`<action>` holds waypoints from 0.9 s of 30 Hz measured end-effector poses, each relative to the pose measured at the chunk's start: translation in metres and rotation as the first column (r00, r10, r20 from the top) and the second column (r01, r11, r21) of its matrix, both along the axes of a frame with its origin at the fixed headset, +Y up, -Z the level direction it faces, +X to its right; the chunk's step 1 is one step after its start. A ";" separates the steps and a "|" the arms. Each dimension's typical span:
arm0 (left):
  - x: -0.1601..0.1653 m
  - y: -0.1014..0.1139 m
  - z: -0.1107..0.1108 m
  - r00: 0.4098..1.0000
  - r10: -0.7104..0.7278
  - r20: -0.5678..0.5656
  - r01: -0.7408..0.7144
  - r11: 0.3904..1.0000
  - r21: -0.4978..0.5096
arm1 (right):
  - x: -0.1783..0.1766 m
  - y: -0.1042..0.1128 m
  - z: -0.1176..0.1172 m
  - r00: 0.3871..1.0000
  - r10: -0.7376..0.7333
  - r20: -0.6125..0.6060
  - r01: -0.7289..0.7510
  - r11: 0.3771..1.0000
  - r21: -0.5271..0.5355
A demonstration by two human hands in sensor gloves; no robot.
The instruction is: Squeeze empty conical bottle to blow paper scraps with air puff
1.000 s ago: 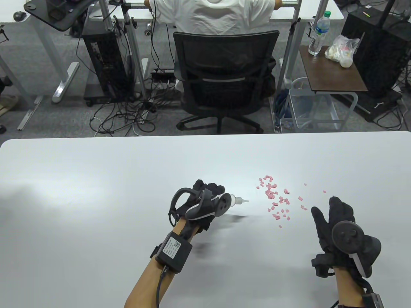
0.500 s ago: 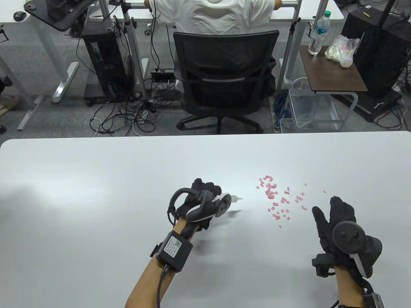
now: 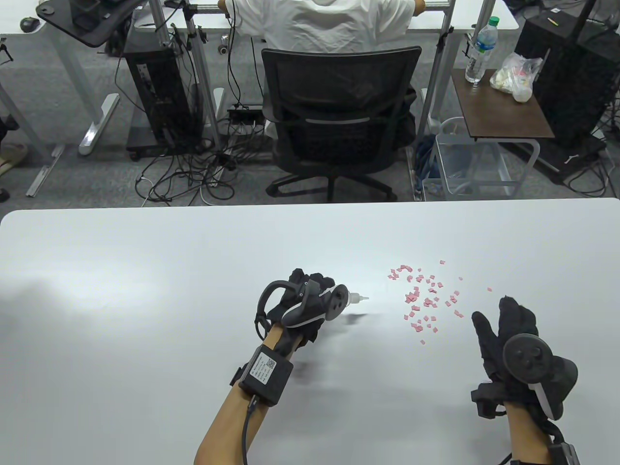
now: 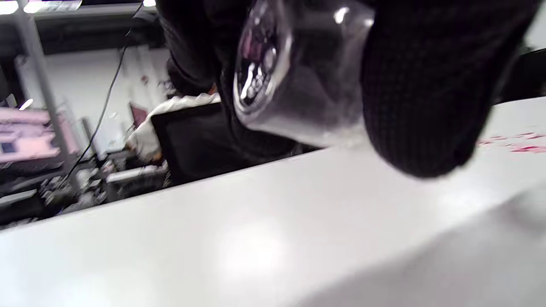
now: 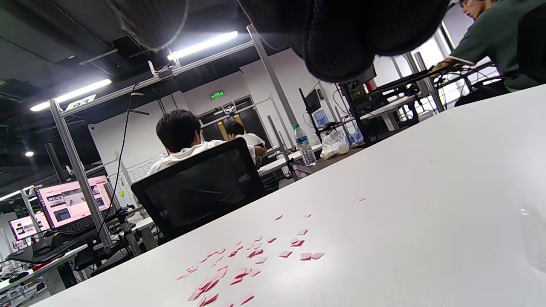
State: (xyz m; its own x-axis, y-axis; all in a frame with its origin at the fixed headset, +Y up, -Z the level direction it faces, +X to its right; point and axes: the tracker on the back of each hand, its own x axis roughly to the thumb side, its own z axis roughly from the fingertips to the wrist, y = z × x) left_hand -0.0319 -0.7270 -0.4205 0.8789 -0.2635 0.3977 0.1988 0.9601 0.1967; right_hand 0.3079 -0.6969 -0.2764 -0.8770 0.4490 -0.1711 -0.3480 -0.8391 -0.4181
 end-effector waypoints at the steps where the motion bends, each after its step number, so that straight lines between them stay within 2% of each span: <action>1: 0.001 0.000 0.003 0.999 -0.047 -0.017 0.048 0.998 0.039 | 0.000 0.000 0.000 1.000 -0.001 0.000 0.001 1.000 0.001; 2: 0.002 0.000 0.005 0.999 -0.043 -0.010 0.043 0.997 0.068 | 0.000 0.000 0.000 1.000 -0.002 -0.001 0.002 1.000 0.000; 4: 0.001 0.000 0.004 0.999 0.031 -0.020 -0.030 0.999 0.033 | 0.000 0.000 0.000 1.000 -0.001 0.002 0.001 1.000 0.002; 6: 0.001 -0.001 0.000 0.997 0.064 -0.032 -0.067 0.994 -0.085 | 0.000 0.000 0.000 1.000 -0.002 0.002 0.002 1.000 0.003; 7: 0.001 -0.001 0.001 0.998 0.062 -0.032 -0.064 0.995 -0.073 | 0.001 0.000 0.000 1.000 -0.002 0.002 0.002 1.000 0.002; 9: 0.005 0.001 0.006 0.998 -0.058 0.010 0.057 0.998 0.036 | 0.001 0.000 0.000 1.000 -0.004 0.002 0.004 1.000 0.002; 10: 0.005 0.001 0.006 0.996 -0.084 0.013 0.083 0.996 0.031 | 0.001 0.000 0.000 1.000 -0.004 0.002 0.004 1.000 0.002; 13: 0.001 0.000 0.006 0.999 -0.022 0.043 0.024 0.999 -0.049 | 0.001 0.000 0.000 1.000 -0.006 0.004 0.006 1.000 0.003; 15: -0.001 0.000 0.004 0.999 0.030 -0.011 -0.031 0.991 -0.132 | 0.001 0.000 0.000 1.000 -0.005 0.004 0.005 1.000 0.003; 17: -0.001 0.002 0.005 1.000 0.012 0.022 -0.009 0.995 -0.096 | 0.001 0.001 0.001 1.000 -0.002 0.005 0.002 1.000 0.003; 19: 0.000 0.006 0.008 0.998 -0.052 0.034 0.052 0.999 -0.010 | 0.001 0.001 0.001 1.000 -0.002 0.004 0.002 1.000 0.004; 21: -0.004 0.008 0.008 0.998 0.044 0.052 -0.039 0.995 -0.093 | 0.001 0.001 0.001 1.000 -0.002 0.007 0.002 1.000 0.005; 23: -0.003 0.008 0.009 0.998 0.062 -0.008 -0.063 0.987 -0.147 | 0.001 0.001 0.001 1.000 -0.003 0.008 0.003 1.000 0.003; 24: -0.001 0.008 0.009 0.999 0.019 0.039 -0.014 0.992 -0.124 | 0.001 0.000 0.001 1.000 -0.002 0.009 0.002 1.000 0.002; 26: 0.001 0.009 0.012 0.997 -0.063 0.048 0.065 0.997 -0.040 | 0.001 0.000 0.001 1.000 0.003 0.012 -0.003 1.000 -0.002; 27: 0.001 0.008 0.013 0.998 -0.028 0.058 0.031 0.998 -0.056 | 0.001 0.000 0.001 1.000 0.004 0.014 -0.004 1.000 -0.001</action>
State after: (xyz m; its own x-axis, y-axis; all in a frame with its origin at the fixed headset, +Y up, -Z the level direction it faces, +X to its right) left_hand -0.0310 -0.7189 -0.4075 0.8466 -0.2644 0.4619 0.2170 0.9639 0.1540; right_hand 0.3092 -0.6971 -0.2753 -0.8762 0.4455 -0.1837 -0.3390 -0.8408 -0.4220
